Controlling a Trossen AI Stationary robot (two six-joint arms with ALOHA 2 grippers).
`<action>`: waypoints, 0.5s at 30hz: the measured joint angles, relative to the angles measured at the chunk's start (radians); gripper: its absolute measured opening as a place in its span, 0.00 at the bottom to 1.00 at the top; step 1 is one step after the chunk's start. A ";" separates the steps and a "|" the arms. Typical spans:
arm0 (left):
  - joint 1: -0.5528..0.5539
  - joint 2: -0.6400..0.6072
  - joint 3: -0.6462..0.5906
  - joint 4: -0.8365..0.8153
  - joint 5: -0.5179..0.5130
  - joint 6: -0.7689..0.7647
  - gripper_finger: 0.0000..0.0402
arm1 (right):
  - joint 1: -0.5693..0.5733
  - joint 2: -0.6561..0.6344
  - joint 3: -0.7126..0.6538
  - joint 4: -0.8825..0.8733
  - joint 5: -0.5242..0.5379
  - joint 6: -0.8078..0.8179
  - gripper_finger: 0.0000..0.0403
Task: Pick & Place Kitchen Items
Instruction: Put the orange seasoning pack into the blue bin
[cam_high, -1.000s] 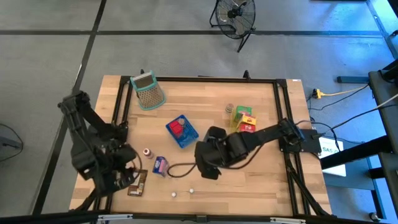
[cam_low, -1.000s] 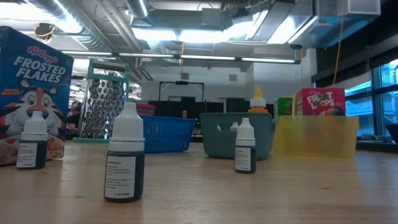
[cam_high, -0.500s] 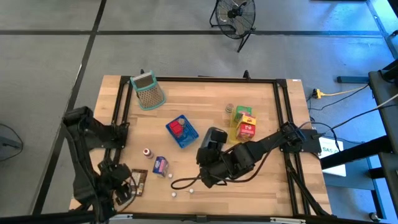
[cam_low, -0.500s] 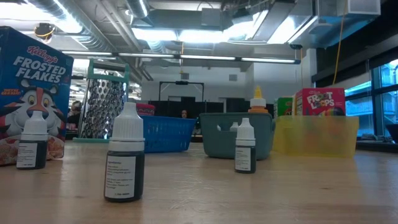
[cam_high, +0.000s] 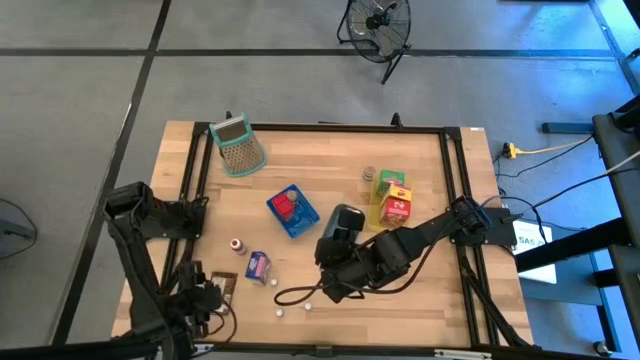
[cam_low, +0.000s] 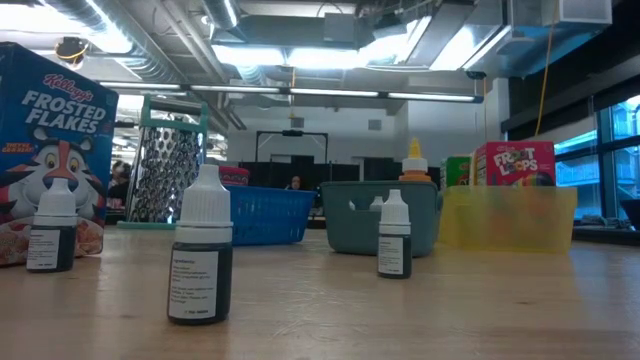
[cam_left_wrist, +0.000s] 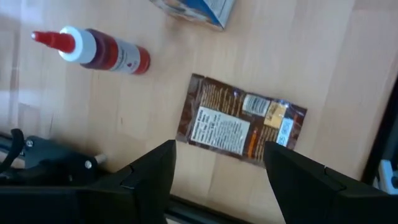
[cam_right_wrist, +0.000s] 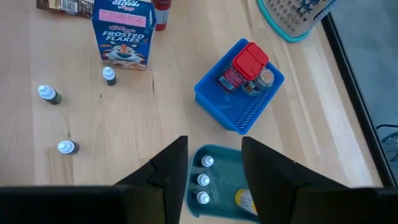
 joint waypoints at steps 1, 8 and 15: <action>0.002 0.000 0.000 0.000 -0.005 0.000 0.60 | 0.000 0.000 0.000 0.000 0.000 0.000 0.38; 0.003 0.000 0.000 -0.001 -0.033 -0.008 0.64 | 0.000 0.000 0.000 0.000 0.020 0.000 0.38; 0.003 0.000 0.000 -0.011 -0.069 -0.035 0.75 | 0.000 0.000 0.000 0.000 0.024 0.000 0.38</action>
